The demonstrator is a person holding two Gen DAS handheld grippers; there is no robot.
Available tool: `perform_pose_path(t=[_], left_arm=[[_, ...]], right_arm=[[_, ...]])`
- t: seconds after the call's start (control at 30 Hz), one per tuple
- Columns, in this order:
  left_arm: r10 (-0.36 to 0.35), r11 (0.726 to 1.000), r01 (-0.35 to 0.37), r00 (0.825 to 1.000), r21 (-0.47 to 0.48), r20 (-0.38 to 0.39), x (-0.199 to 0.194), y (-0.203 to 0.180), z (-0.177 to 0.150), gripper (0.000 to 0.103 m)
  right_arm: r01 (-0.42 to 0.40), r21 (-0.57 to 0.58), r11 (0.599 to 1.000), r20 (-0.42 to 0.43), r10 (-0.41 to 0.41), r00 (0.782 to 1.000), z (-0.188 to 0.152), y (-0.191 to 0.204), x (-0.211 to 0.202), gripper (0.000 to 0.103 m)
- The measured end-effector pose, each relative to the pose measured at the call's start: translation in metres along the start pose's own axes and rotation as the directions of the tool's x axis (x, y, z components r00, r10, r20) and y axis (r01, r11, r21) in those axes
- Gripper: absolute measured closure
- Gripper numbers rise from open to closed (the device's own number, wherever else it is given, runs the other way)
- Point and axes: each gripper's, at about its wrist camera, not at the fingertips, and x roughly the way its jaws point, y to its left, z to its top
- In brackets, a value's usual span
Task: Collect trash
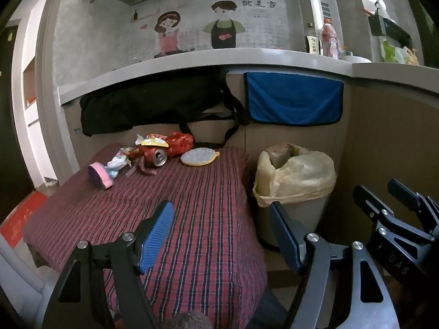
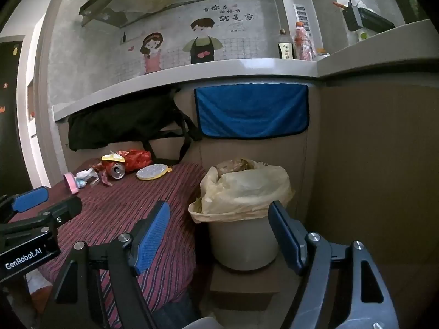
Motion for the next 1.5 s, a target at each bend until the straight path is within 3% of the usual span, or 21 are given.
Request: perform_pose_path(t=[1.5], left_arm=[[0.002,1.0,-0.002,1.0,0.005,-0.014,-0.002,-0.0015,0.0009,0.031]], right_arm=[[-0.004,0.019,1.0,-0.002,0.004,1.0,0.0028,-0.0032,-0.0061,0.031]])
